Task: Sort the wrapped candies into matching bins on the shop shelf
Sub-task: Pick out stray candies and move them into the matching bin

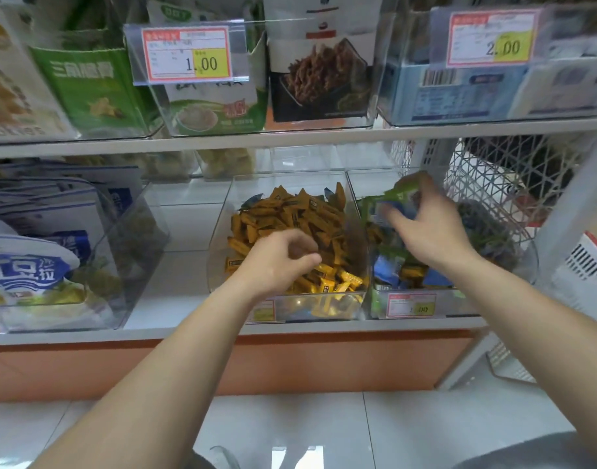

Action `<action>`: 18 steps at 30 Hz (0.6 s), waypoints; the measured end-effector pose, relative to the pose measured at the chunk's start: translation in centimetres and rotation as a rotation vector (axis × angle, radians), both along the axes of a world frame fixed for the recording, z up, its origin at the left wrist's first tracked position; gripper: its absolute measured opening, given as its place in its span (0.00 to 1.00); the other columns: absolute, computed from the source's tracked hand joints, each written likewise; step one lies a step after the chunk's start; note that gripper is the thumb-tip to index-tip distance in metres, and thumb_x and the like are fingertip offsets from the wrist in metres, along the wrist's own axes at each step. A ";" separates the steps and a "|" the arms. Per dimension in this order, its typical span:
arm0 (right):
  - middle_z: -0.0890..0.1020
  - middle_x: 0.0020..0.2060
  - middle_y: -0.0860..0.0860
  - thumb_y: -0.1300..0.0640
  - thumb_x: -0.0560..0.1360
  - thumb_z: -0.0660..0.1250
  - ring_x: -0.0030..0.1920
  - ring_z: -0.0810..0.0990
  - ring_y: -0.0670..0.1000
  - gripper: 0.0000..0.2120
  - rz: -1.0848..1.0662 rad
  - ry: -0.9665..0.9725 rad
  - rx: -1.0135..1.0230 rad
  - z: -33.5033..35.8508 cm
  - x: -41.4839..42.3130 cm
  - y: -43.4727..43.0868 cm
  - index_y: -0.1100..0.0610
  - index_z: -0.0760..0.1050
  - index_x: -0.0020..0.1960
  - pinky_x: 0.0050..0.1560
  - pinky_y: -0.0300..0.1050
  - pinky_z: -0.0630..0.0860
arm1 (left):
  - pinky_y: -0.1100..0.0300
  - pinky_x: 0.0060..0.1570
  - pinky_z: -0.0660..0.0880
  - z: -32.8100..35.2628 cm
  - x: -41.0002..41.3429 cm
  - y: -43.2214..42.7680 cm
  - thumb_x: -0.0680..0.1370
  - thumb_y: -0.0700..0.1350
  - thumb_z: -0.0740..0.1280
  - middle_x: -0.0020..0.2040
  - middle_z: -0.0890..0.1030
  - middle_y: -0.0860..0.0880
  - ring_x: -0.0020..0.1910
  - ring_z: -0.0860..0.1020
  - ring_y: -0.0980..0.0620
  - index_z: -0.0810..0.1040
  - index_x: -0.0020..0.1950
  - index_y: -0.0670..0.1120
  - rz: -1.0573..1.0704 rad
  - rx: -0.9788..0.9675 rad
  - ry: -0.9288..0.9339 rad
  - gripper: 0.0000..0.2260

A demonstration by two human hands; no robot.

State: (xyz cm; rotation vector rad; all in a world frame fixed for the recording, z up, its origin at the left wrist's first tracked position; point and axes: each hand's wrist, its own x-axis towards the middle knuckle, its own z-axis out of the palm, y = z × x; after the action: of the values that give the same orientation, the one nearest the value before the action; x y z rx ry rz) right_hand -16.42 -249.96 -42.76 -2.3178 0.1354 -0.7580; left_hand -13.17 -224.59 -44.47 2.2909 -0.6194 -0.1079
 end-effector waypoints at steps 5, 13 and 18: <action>0.78 0.46 0.55 0.48 0.77 0.65 0.46 0.78 0.60 0.15 -0.021 0.452 -0.455 -1.9 0.6 -1.9 0.56 0.69 0.57 0.40 0.50 0.77 | 0.61 0.54 0.75 -1.6 0.4 0.5 0.70 0.63 0.74 0.57 0.81 0.57 0.55 0.78 0.57 0.78 0.59 0.55 -0.240 0.391 0.204 0.22; 0.76 0.63 0.57 0.45 0.74 0.66 0.64 0.72 0.61 0.26 -0.019 0.265 -0.612 -0.2 0.1 1.4 0.53 0.72 0.69 0.58 0.54 0.73 | 0.55 0.54 0.74 -1.3 1.1 3.5 0.69 0.67 0.71 0.66 0.76 0.56 0.62 0.75 0.52 0.74 0.69 0.56 -0.199 0.780 -0.032 0.32; 0.79 0.51 0.42 0.51 0.77 0.67 0.51 0.77 0.41 0.15 0.568 0.276 -0.189 -1.7 -0.8 8.1 0.49 0.76 0.63 0.51 0.38 0.73 | 0.54 0.45 0.74 -0.8 1.1 5.8 0.67 0.64 0.74 0.51 0.79 0.54 0.50 0.76 0.51 0.80 0.58 0.54 -0.160 0.774 -0.075 0.24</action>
State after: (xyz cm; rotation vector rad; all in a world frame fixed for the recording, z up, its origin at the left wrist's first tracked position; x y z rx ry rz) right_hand -17.24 -241.91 -44.43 -2.4477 -0.4740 -0.1692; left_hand -12.11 -218.84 -45.25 2.9890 -0.9149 -0.3980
